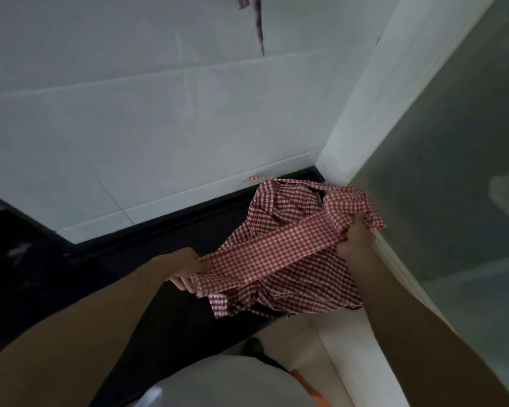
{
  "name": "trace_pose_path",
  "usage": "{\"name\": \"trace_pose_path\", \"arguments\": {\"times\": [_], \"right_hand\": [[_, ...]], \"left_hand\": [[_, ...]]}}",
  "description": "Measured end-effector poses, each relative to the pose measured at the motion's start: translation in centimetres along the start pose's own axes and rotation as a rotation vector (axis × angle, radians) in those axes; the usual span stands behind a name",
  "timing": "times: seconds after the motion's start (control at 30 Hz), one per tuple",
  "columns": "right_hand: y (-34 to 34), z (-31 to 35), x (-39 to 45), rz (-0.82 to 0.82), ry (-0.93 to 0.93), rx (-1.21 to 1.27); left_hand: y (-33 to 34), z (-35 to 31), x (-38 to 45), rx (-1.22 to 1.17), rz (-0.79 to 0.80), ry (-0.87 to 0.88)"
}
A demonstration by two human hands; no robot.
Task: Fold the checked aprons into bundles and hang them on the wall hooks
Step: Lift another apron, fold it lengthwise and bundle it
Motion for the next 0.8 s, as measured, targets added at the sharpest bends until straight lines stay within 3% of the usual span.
{"name": "trace_pose_path", "arguments": {"times": [0.1,0.17,0.2,0.3,0.4,0.5,0.63,0.73,0.8], "right_hand": [[-1.8,-2.1,3.2,-0.007,0.030,0.025],[-1.5,-1.7,0.8,-0.019,0.035,0.030],[-1.3,-1.6,0.4,-0.017,0.026,0.038],[-1.6,-1.8,0.8,0.013,-0.003,0.065],[-2.0,-1.5,1.5,0.103,-0.034,0.111],[-2.6,-1.2,2.0,0.161,-0.080,0.106],[-3.7,-0.9,2.4,0.101,-0.275,-0.193],[-3.3,-0.4,1.0,0.004,-0.601,-0.589],[-2.9,-0.8,0.5,0.021,-0.743,-0.647]], "left_hand": [[1.3,-1.1,0.9,0.281,-0.459,-0.115],[3.3,-4.0,0.5,0.279,-0.764,0.097],[4.7,-6.0,0.4,0.226,-0.805,0.298],[9.2,-12.0,0.1,0.227,-0.635,0.747],[12.4,-17.0,0.9,0.223,-0.410,0.834],[13.0,-20.2,1.4,0.179,-0.303,0.741],[13.5,-22.2,4.2,-0.442,-0.036,0.580],[13.6,-21.7,7.2,-0.597,-0.076,0.347],[13.2,-21.5,8.0,-0.746,-0.070,0.273]]}}
Point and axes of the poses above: each hand's wrist, its own x-axis towards the middle knuckle, its own y-axis out of the palm, z = x × y, the point moved 3 cm from there along x, towards the middle knuckle, and after that the axes turned 4 degrees about y, right-handed, at the moved point
